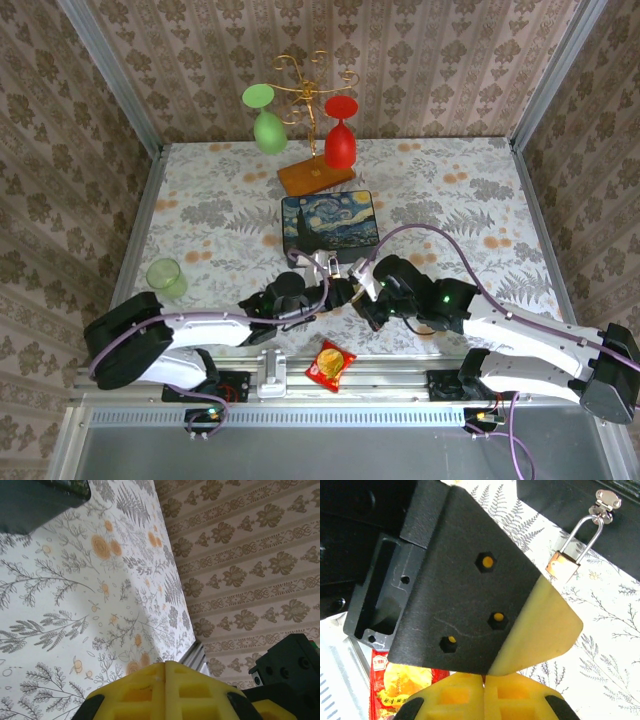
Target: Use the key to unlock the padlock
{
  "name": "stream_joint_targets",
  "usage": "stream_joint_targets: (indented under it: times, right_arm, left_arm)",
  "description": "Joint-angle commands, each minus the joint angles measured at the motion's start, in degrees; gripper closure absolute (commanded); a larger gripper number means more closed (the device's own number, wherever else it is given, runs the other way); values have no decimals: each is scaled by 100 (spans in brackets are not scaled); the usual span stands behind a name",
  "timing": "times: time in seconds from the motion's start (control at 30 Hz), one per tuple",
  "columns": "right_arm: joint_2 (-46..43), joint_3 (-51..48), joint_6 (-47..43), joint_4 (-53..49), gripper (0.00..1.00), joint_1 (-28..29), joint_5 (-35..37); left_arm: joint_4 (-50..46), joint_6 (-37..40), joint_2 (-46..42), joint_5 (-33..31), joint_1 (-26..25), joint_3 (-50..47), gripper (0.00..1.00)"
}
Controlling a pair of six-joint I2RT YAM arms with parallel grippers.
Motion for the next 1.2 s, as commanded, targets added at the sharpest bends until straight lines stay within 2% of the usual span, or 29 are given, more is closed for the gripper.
stream_joint_targets:
  times: [0.0,0.03,0.07,0.1,0.13,0.2,0.27,0.3,0.4,0.47,0.57,0.7,0.77,0.93,1.17]
  right_arm:
    - [28,96,85,-165,100,-36,503]
    - [12,78,125,-136,100,-35,542]
    - [-17,40,177,-61,92,-38,567]
    - [-54,-13,241,32,79,-34,548]
    - [-99,-56,269,116,73,-44,476]
    - [-280,-174,390,378,44,-45,224]
    - [-615,-401,605,822,25,-111,-118]
    - [-834,-564,745,1191,21,-208,-517]
    - [-1387,-1119,1470,2498,16,-623,-1517]
    - [-1545,-1351,1942,3187,17,-963,-2087]
    - [-1504,-1512,2387,3877,23,-1372,-2718]
    - [-1028,-1427,2612,4455,30,-1399,-3215]
    - [-834,-1459,2760,4843,33,-1399,-3347]
    - [-579,-1532,2867,5444,50,-1399,-3543]
    - [-535,-1660,2904,5714,64,-1390,-3639]
  left_arm:
    - [-648,421,-492,-280,-9,-122,100]
    - [-799,481,-608,-341,-8,-114,100]
    - [-916,552,-726,-412,-8,-118,100]
    - [-940,628,-827,-487,-8,-137,100]
    - [-901,682,-895,-534,-10,-165,100]
    - [-671,841,-1021,-647,-13,-262,100]
    - [-342,1036,-1092,-729,-9,-356,100]
    - [-151,1171,-1127,-743,-8,-384,100]
    - [374,1614,-1165,-752,-14,-428,100]
    - [750,1731,-1165,-773,-10,-476,100]
    - [1454,1853,-1123,-779,-15,-552,100]
    - [1721,1930,-1073,-777,-35,-437,100]
    - [1889,1959,-1036,-785,-61,-412,100]
    - [2358,2021,-878,-772,-138,-397,100]
    - [2719,1862,-657,-855,-191,-411,100]
